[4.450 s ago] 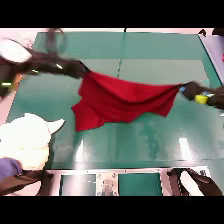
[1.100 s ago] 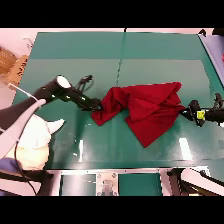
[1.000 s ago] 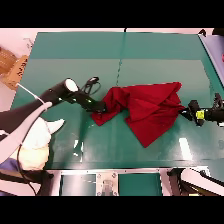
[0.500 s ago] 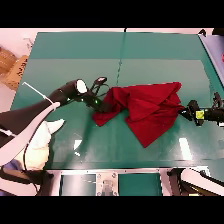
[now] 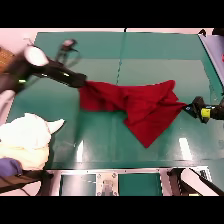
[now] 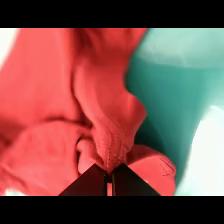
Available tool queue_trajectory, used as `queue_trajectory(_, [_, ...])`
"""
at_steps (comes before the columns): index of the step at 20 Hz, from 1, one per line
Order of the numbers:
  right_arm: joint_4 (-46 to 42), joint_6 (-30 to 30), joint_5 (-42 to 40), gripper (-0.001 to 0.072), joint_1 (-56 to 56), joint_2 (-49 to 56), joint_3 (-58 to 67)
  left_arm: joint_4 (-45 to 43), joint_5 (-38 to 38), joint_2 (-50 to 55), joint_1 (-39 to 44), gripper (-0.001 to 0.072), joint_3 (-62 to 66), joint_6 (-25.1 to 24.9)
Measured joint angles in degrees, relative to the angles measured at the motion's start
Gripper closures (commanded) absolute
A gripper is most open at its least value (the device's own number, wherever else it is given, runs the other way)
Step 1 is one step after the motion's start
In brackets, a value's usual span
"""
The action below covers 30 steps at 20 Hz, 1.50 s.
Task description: Fold the shirts.
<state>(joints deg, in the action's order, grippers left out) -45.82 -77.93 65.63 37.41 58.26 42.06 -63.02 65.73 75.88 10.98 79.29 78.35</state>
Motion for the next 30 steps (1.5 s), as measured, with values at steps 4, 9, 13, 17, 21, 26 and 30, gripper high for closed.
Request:
queue_trajectory(4, [2.9,-1.7,1.0,0.0696,0.0,-9.8,3.3,-0.3,4.1,-6.6,-7.1,0.0689,0.3,-3.4])
queue_trajectory(9, [6.7,-3.7,1.9,0.0695,0.1,-20.9,15.8,0.1,5.5,-13.8,-9.7,0.0689,5.2,-7.7])
queue_trajectory(13, [7.5,-4.8,2.1,0.0695,0.1,-25.6,30.0,0.3,6.4,-18.0,-10.2,0.0688,15.1,-10.1])
queue_trajectory(17, [6.3,-6.5,2.1,0.0695,0.1,-27.3,38.0,0.4,7.5,-19.2,-10.3,0.0688,20.3,-11.3])
queue_trajectory(21, [5.0,-7.0,2.0,0.0695,0.1,-27.4,31.5,1.8,7.7,-16.3,-10.2,0.0688,14.6,-12.5])
queue_trajectory(26, [4.6,-4.0,-4.4,0.0695,0.0,-23.7,8.9,10.8,-0.7,-3.6,-9.7,0.0688,3.5,-19.0])
queue_trajectory(30, [5.2,0.5,-11.7,0.0695,0.0,-13.2,-2.3,17.8,-9.2,11.0,-6.7,0.0686,1.0,-22.5])
